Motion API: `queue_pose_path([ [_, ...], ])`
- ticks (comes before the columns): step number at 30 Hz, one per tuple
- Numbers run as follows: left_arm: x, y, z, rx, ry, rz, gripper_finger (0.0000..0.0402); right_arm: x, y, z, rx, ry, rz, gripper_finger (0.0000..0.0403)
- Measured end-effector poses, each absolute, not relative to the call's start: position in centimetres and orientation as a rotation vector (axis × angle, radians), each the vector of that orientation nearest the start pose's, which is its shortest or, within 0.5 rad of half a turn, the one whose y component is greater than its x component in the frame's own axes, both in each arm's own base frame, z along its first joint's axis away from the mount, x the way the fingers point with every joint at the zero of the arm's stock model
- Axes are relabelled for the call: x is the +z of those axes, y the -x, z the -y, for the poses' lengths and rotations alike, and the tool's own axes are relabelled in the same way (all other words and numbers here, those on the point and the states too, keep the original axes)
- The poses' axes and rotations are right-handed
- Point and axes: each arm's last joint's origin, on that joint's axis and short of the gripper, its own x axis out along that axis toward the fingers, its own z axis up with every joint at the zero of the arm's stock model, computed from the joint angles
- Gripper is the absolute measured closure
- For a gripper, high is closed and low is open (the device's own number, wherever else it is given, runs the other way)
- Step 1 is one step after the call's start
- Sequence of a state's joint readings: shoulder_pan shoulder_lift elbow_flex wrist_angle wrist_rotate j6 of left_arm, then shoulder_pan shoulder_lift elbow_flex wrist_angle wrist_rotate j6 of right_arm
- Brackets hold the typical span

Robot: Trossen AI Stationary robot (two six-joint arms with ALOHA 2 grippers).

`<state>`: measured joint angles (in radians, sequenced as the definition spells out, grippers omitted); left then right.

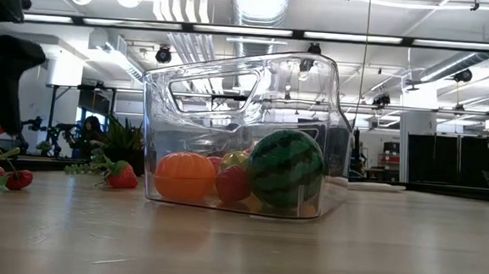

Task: Pick and placing Produce into tupperware
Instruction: Put the red cherry into the transparent bin

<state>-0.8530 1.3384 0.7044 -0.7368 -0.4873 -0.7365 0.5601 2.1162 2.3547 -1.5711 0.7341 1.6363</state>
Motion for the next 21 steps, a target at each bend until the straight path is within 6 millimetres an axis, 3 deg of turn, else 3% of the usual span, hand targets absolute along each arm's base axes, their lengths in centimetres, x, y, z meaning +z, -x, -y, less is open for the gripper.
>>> queue_pose_path([
  [5,16.5,-16.2,14.4,0.043,-0.193,-1.043,0.0119,36.1,-34.6,-20.2,-0.846,-0.662,-0.622,0.0069],
  [13,15.4,-17.3,11.9,0.077,-0.223,-1.108,0.0197,36.7,-34.3,-19.9,-0.830,-0.655,-0.622,0.0069],
  [21,15.4,-18.0,12.0,-0.049,-0.194,-1.102,0.0247,37.1,-34.0,-19.9,-0.821,-0.655,-0.620,0.0069],
])
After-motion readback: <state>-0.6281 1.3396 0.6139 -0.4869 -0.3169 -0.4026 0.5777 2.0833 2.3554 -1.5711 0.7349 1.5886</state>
